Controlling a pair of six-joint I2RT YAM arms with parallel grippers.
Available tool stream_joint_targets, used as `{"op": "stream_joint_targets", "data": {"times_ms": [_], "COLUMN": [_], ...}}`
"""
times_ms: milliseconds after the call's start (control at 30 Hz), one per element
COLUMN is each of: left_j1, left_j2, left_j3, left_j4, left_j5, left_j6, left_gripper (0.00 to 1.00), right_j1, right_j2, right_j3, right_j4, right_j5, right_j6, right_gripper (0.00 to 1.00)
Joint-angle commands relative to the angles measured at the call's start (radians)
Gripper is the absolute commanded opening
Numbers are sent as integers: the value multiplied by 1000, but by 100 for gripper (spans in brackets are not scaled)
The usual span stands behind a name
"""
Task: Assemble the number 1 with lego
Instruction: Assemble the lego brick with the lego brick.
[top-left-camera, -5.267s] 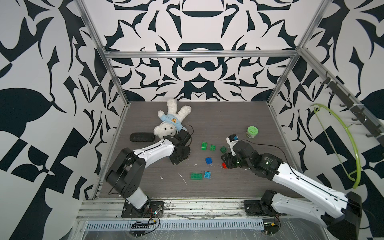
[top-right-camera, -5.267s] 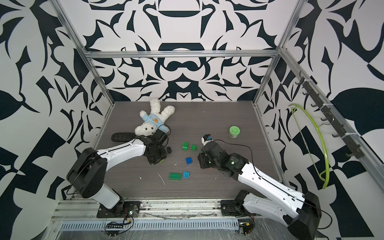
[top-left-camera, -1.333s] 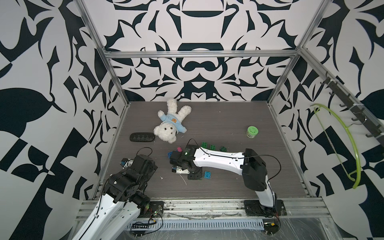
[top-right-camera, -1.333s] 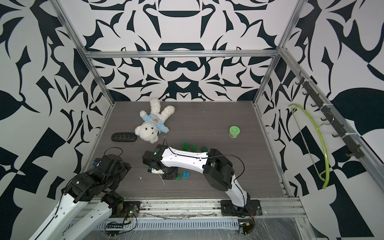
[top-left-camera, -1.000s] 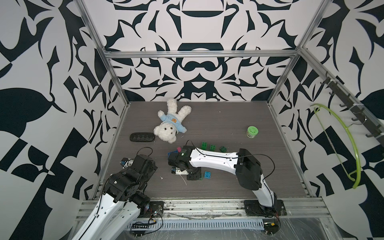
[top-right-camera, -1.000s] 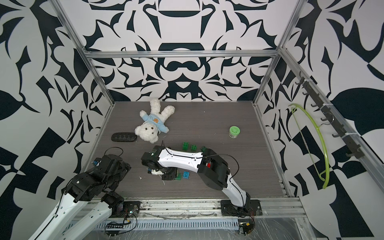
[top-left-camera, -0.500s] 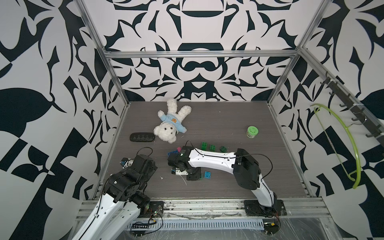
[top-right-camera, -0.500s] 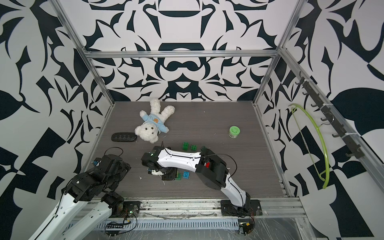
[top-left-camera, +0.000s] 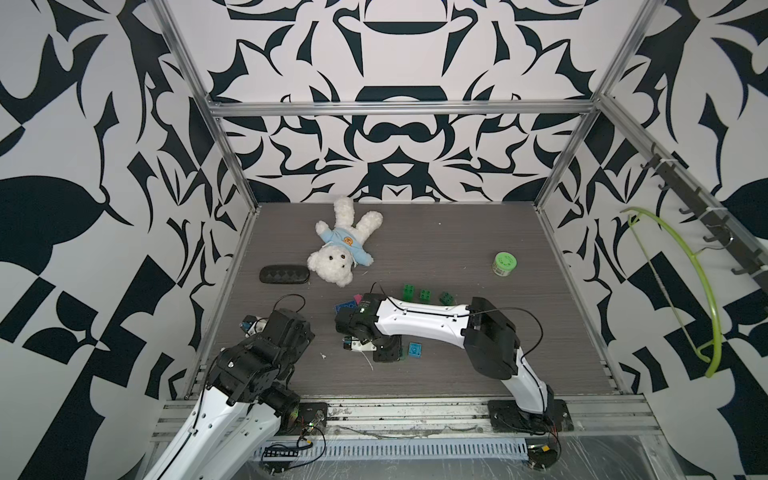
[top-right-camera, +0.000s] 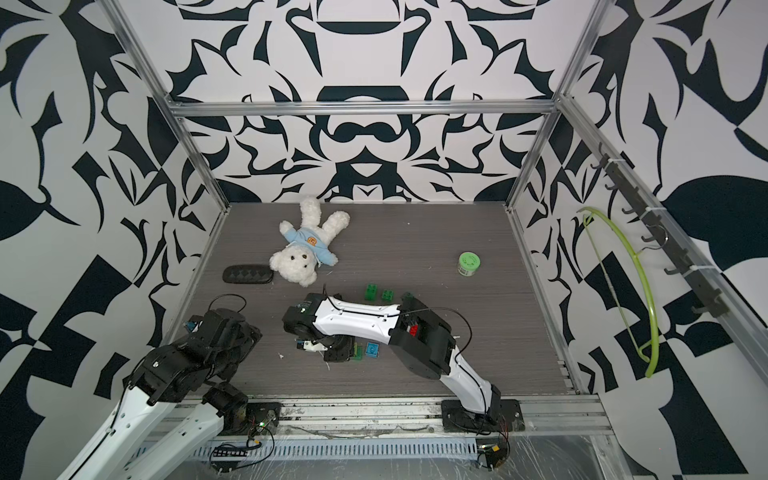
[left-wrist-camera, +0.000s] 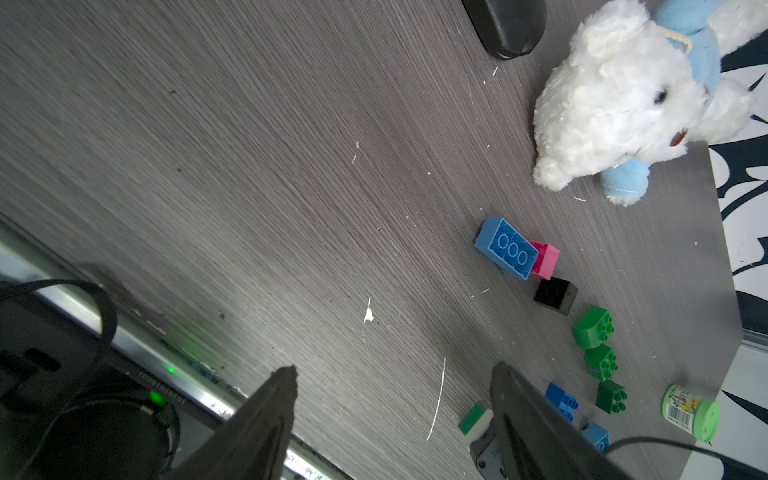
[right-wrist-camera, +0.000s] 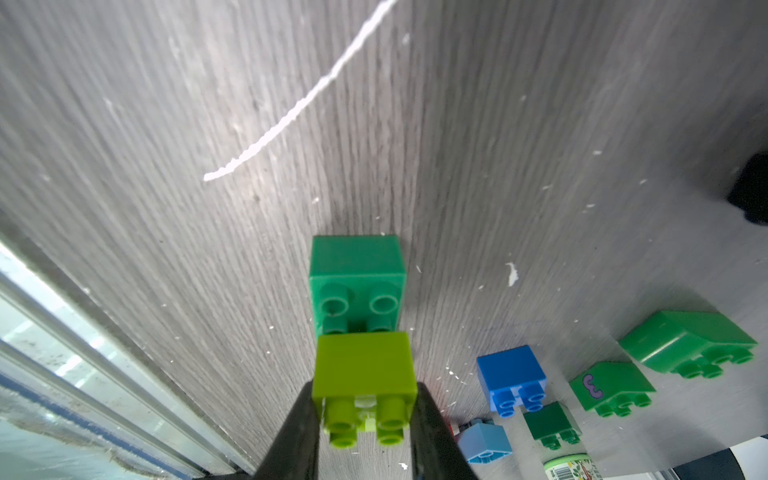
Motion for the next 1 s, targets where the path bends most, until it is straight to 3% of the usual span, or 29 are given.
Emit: {"op": "stream_joint_targets", "data": {"times_ms": [0, 467, 767, 967], "left_j1": [5, 5, 4, 4], "left_j2": [8, 19, 21, 27], "left_j3": [16, 13, 9, 2], "left_j4": [-19, -6, -5, 4], "left_j5": [-6, 3, 4, 8], "left_j6": [15, 17, 18, 20], "left_gripper": [79, 79, 79, 79], "right_j1": [4, 5, 4, 4], "right_j2": [6, -38, -15, 1], "right_j3": [-36, -104, -136, -196], "right_j4": [88, 154, 171, 230], "right_j5": [-31, -98, -13, -20], "right_j6": [15, 48, 62, 60], "right_gripper": [5, 5, 4, 3]}}
